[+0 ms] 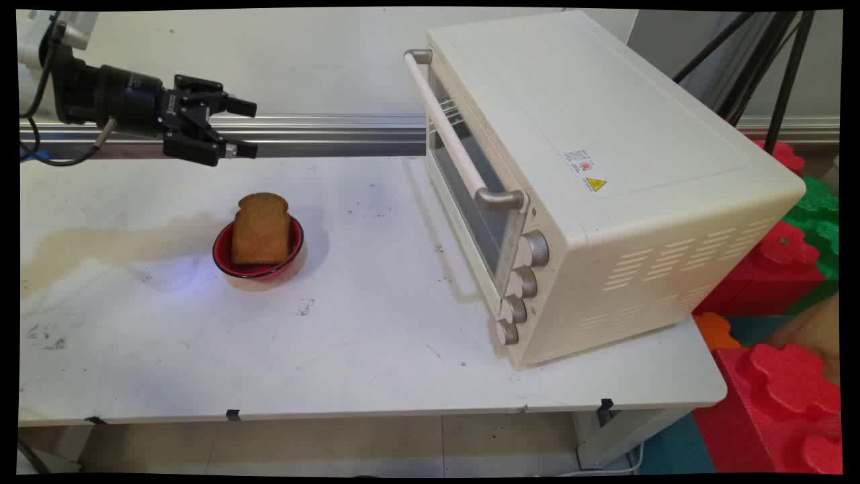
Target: Open the oven
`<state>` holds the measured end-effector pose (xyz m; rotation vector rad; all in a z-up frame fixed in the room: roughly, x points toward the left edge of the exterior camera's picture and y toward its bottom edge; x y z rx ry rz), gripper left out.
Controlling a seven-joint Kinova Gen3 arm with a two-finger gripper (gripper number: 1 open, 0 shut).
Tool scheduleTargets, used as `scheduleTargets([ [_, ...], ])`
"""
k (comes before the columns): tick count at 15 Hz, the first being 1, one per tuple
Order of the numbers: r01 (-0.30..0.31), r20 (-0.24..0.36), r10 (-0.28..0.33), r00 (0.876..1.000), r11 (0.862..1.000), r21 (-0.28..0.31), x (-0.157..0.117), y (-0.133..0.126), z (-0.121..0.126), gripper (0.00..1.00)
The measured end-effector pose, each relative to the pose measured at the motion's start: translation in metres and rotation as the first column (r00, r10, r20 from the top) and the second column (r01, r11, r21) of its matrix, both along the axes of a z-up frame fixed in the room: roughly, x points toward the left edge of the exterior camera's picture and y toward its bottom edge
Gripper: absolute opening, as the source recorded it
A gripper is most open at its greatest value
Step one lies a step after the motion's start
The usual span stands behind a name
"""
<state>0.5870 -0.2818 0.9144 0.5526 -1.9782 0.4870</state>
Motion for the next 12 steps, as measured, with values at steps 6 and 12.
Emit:
scheduleTargets([
  [6, 0.017, -0.031, -0.018, 0.999, 1.0, -0.026, -0.009, -0.004, 0.017, 1.0],
  [12, 0.034, -0.065, -0.037, 0.997, 0.998, -0.051, -0.024, -0.012, 0.035, 1.0],
])
